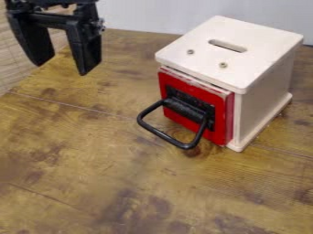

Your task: Close the drawer

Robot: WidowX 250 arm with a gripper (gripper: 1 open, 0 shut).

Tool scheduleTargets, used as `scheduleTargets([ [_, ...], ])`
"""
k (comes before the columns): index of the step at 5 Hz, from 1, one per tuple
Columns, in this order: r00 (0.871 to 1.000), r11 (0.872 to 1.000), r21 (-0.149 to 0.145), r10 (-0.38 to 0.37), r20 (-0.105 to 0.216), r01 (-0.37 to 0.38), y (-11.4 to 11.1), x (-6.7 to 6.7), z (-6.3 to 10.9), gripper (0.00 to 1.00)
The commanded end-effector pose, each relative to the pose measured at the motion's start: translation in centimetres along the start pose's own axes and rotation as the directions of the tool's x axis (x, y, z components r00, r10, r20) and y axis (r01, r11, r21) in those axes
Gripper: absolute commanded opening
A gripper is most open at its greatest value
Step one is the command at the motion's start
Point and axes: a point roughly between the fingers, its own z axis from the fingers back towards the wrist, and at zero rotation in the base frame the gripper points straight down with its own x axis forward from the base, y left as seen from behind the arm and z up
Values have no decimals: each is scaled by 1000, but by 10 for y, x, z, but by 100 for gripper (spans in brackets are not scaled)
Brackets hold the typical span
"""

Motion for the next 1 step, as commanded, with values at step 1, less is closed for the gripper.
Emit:
scheduleTargets([
  [1, 999, 1000, 22, -10, 41, 9, -6, 5, 15, 100],
])
